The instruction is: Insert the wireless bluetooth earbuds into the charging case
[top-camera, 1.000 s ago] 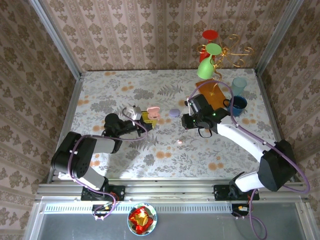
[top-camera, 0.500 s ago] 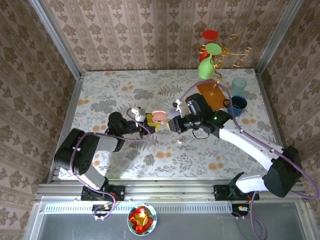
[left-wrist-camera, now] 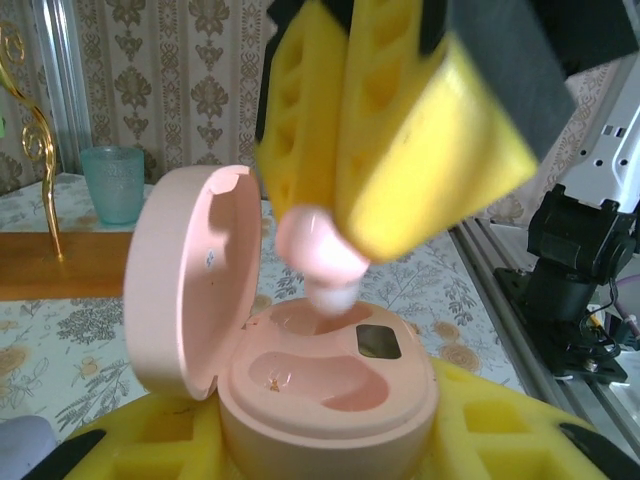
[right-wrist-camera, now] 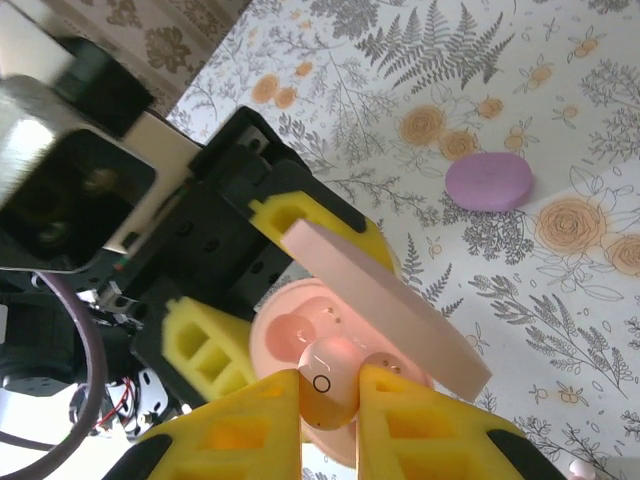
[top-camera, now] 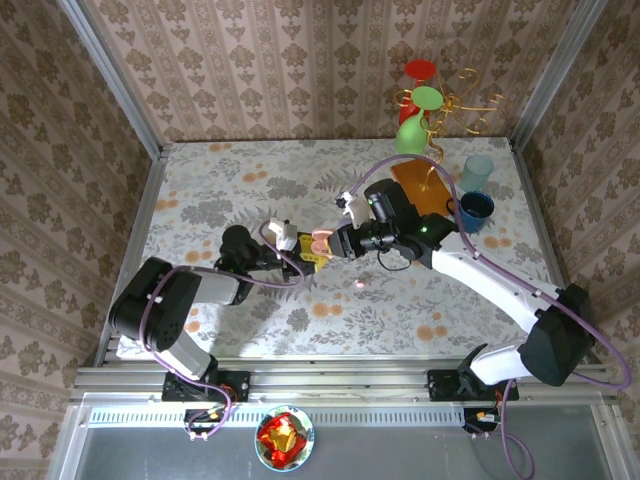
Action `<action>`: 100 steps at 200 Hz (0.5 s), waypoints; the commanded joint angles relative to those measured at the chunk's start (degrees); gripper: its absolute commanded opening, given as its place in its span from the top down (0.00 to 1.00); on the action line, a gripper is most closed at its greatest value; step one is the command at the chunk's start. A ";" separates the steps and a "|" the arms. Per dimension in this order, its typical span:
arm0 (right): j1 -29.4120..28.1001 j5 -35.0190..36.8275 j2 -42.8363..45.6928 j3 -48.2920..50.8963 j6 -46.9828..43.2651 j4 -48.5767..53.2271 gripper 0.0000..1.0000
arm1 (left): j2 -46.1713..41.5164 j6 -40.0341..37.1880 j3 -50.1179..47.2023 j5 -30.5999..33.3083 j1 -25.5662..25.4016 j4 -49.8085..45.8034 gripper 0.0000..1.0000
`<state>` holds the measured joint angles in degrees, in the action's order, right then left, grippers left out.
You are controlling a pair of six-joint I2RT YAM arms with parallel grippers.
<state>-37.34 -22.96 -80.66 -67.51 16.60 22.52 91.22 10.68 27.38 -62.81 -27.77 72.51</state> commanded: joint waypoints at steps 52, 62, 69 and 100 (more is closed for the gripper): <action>-0.19 0.37 0.02 -0.49 -1.09 2.00 0.81 | -2.78 -1.79 -0.39 0.98 0.50 1.76 0.81; -0.19 0.37 0.37 -0.23 -0.89 1.99 0.81 | -2.70 -1.84 -0.39 1.14 0.58 1.76 0.81; -0.19 0.37 0.50 -0.07 -0.87 2.00 0.81 | -2.62 -1.87 -0.33 1.19 0.63 1.76 0.81; -0.09 0.73 0.51 0.40 -0.58 2.16 0.81 | -2.61 -1.79 -0.48 1.55 1.25 1.86 0.81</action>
<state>-37.34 -22.76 -81.34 -67.51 16.45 22.83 90.26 10.24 27.14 -61.52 -27.31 72.38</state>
